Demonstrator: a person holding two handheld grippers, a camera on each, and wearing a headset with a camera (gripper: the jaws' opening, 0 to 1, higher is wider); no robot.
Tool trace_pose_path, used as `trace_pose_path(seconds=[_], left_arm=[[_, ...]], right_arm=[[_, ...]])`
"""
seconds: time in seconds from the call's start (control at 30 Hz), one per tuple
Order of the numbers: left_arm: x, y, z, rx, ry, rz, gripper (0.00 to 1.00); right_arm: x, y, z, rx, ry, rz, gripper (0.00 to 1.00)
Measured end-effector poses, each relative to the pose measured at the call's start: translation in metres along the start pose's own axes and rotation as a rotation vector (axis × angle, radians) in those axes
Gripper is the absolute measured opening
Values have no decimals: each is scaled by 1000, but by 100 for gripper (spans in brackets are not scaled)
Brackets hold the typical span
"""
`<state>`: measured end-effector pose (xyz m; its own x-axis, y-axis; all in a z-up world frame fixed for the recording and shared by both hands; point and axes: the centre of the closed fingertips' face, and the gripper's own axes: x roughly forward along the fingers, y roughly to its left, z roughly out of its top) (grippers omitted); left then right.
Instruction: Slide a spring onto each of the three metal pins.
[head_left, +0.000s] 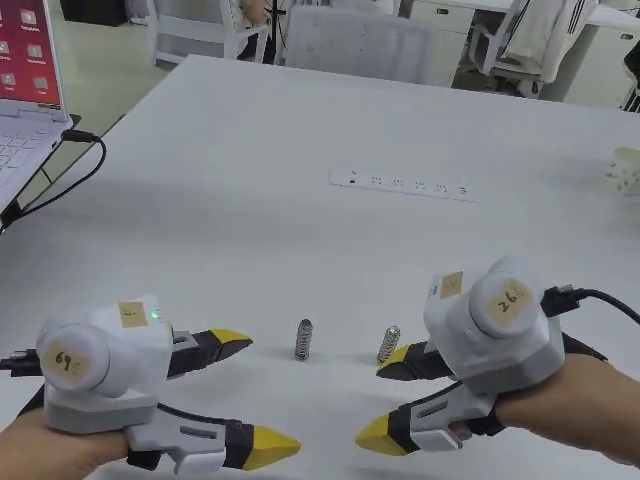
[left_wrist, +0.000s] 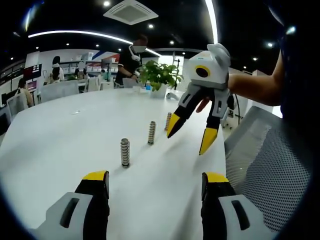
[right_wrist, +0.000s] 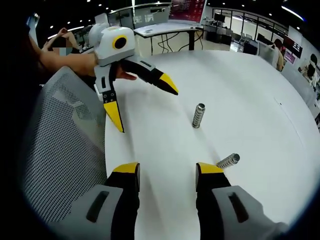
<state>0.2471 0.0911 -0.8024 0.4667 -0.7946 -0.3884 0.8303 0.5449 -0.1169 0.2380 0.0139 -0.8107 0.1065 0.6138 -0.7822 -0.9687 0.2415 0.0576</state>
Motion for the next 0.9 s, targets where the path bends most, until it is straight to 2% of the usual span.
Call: trace_pose_path(seconds=[0.53,0.9], left_arm=[[0,-2,0,-6,1,3,72],[0,-4,-1,-6,7,-1,72]], right_arm=[[-18,-1,-12,69,-61,-26,47],[-30,-4,-24,109,-76,-54,48]])
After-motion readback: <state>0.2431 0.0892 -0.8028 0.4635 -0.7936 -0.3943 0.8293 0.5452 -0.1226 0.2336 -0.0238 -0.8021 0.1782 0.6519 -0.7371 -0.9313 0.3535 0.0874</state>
